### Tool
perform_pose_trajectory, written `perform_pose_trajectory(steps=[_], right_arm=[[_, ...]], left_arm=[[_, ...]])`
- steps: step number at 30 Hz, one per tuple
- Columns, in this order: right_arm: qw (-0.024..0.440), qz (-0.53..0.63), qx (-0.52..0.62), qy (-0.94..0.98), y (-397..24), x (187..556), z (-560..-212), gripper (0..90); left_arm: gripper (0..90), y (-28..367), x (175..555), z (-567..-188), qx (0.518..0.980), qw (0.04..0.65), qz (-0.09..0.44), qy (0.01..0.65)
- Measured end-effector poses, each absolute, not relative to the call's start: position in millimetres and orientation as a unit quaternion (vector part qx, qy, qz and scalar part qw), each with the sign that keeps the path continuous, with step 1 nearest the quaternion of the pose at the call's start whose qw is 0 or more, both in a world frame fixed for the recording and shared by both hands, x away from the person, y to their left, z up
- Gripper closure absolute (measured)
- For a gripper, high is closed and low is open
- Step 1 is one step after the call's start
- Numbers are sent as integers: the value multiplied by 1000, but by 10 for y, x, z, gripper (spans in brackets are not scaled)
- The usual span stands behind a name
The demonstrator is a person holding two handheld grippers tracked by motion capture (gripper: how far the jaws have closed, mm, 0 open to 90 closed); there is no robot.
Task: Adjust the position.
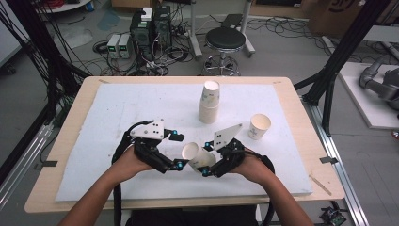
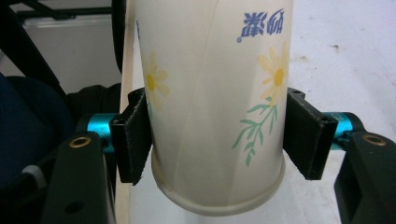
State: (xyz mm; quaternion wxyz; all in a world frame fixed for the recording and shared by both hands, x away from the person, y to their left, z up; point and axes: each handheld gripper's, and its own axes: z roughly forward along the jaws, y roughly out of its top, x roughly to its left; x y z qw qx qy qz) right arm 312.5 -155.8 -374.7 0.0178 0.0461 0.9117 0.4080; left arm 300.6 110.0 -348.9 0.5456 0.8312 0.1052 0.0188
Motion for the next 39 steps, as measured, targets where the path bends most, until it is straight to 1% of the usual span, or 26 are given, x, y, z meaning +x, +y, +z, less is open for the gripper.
perform_pose_trajectory(steps=[5, 20, 24, 29, 39], right_arm=[[14, 383, 33, 923, -1504, 3126, -3679, 327], [10, 346, 16, 938, -1402, 3144, -3580, 333], [12, 318, 11, 948, -1357, 3157, -3539, 334], [4, 285, 4, 958, -1275, 3156, -3482, 334], [3, 241, -4, 971, -1173, 3149, -3449, 334]], left_arm=[[173, 1086, 3015, -3462, 843, 529, 19, 98], [186, 1050, 3026, -3483, 858, 506, 16, 86], [190, 1030, 3034, -3495, 860, 502, 12, 84], [193, 1001, 3035, -3513, 866, 493, 8, 80], [229, 974, 3036, -3542, 873, 481, -1, 78]])
